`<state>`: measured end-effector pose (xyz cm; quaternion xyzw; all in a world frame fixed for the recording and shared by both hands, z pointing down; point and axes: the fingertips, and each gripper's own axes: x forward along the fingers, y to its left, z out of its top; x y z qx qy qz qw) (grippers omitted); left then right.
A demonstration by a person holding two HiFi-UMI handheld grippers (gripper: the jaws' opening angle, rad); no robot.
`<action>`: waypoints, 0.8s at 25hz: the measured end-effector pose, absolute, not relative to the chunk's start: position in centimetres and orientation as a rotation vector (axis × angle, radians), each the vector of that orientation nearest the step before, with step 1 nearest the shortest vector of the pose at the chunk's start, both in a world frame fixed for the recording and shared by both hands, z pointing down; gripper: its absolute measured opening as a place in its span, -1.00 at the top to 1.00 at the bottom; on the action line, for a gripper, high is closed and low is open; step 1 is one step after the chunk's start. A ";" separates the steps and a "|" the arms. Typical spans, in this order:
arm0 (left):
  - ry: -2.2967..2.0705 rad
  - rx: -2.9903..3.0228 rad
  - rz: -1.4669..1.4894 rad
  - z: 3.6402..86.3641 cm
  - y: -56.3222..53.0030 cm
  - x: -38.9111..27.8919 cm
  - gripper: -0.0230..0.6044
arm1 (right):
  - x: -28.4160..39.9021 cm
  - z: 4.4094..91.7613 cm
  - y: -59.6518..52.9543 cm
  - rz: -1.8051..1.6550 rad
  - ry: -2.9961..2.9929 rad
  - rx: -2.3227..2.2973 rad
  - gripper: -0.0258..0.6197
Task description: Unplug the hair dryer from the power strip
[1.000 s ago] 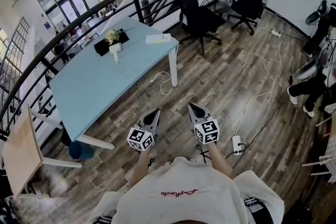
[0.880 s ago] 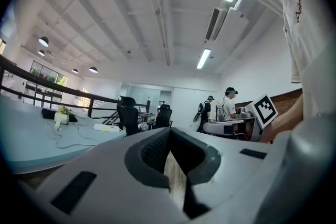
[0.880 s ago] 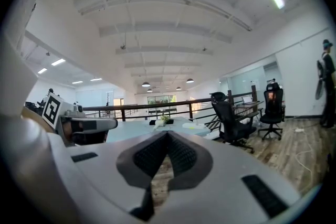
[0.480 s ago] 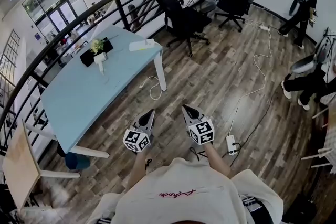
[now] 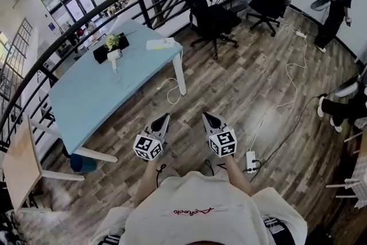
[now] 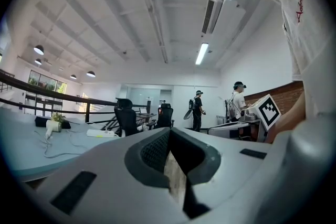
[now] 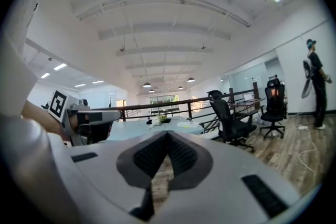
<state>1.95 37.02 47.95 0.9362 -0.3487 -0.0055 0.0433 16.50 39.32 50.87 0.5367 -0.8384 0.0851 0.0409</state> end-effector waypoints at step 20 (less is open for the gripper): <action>-1.107 2.839 0.003 49.4 33.7 -0.4 0.90 | 14.6 52.6 36.5 0.262 -2.566 1.617 0.87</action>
